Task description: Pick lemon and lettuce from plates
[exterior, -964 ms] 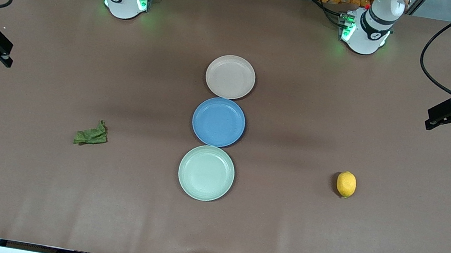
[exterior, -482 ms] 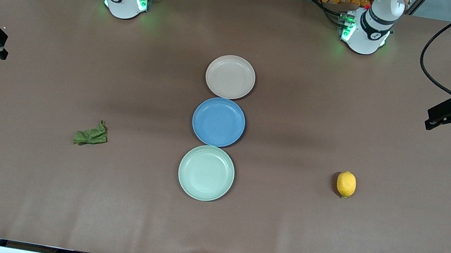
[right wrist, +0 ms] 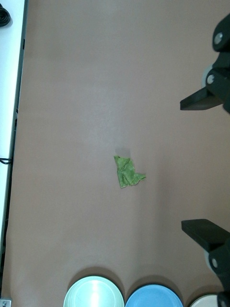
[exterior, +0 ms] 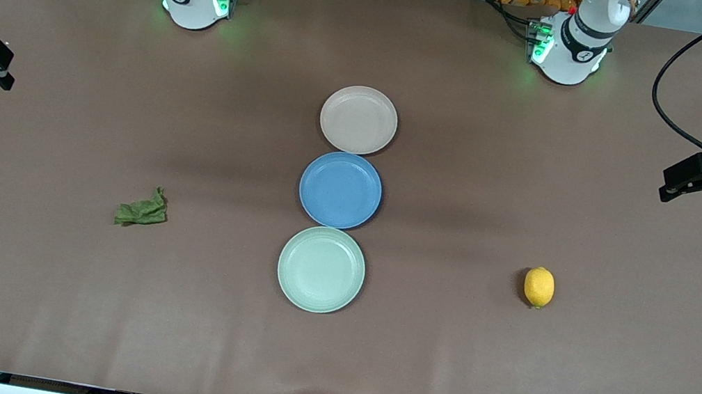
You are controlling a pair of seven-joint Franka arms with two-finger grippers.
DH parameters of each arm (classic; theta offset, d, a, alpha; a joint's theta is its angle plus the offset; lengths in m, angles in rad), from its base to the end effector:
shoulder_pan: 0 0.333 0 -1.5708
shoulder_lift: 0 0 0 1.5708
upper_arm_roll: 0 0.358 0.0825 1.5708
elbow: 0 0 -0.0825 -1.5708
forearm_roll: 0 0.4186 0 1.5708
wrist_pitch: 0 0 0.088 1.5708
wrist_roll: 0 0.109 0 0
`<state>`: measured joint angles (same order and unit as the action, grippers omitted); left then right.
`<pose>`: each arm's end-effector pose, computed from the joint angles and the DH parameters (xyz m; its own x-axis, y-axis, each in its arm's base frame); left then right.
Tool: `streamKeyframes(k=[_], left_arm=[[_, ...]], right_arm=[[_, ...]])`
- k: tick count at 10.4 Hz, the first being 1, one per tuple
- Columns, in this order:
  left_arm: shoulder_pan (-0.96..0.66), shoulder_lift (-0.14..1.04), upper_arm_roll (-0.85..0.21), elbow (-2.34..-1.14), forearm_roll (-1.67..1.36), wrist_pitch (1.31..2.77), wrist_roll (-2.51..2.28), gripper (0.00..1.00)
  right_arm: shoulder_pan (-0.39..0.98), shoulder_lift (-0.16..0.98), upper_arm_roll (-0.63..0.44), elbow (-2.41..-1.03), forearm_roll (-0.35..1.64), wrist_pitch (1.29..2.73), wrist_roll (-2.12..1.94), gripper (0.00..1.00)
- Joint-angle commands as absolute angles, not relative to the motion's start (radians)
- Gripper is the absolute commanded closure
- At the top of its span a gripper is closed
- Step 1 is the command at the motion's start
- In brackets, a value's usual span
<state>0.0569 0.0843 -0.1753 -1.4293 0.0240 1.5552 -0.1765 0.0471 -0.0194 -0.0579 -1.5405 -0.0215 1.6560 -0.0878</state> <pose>0.6142 -0.0648 0.6846 0.9972 0.0598 0.0438 0.0599 -0.9982 -0.0016 0.5913 -0.0090 0.6996 0.9881 0.0787 0.1321 0.0751 -0.9967 0.0321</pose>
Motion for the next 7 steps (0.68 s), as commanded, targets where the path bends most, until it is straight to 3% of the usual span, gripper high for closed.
streamKeyframes(k=[1, 7], left_arm=[[0.070, 0.075, -0.160, -1.433, -0.002, 1.552, -0.147, 0.00], [0.074, 0.083, -0.161, -1.437, -0.003, 1.543, -0.153, 0.00]], right_arm=[[0.046, -0.031, -0.057, -1.543, -0.023, 1.652, -0.048, 0.00], [0.057, -0.037, -0.052, -1.539, -0.023, 1.644, -0.048, 0.00]])
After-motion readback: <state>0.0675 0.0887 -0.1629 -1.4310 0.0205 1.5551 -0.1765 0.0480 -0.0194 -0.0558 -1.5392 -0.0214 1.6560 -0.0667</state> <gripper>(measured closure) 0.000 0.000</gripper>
